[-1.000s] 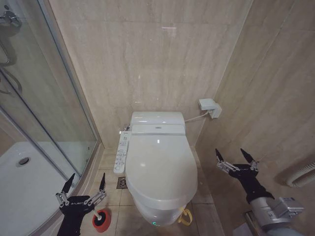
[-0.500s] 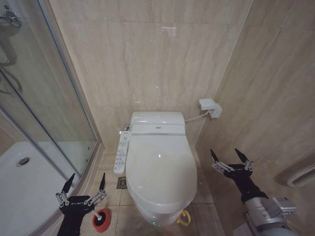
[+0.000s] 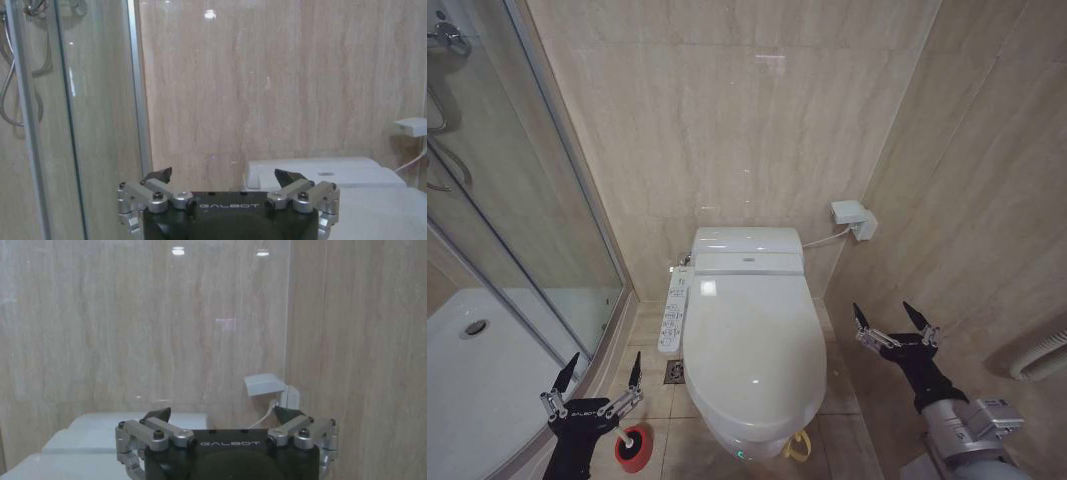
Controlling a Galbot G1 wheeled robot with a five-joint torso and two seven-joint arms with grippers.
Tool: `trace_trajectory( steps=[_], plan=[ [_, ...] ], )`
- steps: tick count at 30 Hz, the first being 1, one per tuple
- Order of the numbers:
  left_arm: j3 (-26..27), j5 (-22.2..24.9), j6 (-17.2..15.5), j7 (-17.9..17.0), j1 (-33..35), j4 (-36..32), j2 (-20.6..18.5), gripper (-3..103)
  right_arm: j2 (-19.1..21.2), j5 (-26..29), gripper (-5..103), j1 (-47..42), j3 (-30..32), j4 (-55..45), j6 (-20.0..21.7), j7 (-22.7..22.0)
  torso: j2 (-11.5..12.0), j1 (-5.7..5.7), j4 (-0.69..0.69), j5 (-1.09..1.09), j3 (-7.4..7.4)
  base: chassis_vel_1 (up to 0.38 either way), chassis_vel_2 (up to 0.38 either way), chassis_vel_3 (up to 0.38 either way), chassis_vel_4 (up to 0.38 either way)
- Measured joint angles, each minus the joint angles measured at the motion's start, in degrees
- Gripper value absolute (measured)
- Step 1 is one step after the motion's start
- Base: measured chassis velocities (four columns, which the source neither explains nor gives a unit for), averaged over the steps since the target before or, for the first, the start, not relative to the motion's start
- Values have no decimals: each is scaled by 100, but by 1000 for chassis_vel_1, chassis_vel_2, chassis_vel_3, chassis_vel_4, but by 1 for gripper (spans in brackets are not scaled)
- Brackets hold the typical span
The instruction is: Open the toilet lid, clean the toilet bowl with a toilet brush, close the toilet lid, and flush.
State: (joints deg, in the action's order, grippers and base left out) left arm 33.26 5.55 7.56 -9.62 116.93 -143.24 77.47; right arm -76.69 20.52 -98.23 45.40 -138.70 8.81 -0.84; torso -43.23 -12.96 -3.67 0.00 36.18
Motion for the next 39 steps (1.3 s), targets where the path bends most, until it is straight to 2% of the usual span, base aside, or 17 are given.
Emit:
trace_trajectory(
  steps=[39],
  plan=[
    [0, 0, 0, 0, 0, 0, 0, 100, 0, 2, 100, 0, 4, 3, 8, 0, 0, 0, 0, 0, 0, 0, 0, 0, 0]
  ],
)
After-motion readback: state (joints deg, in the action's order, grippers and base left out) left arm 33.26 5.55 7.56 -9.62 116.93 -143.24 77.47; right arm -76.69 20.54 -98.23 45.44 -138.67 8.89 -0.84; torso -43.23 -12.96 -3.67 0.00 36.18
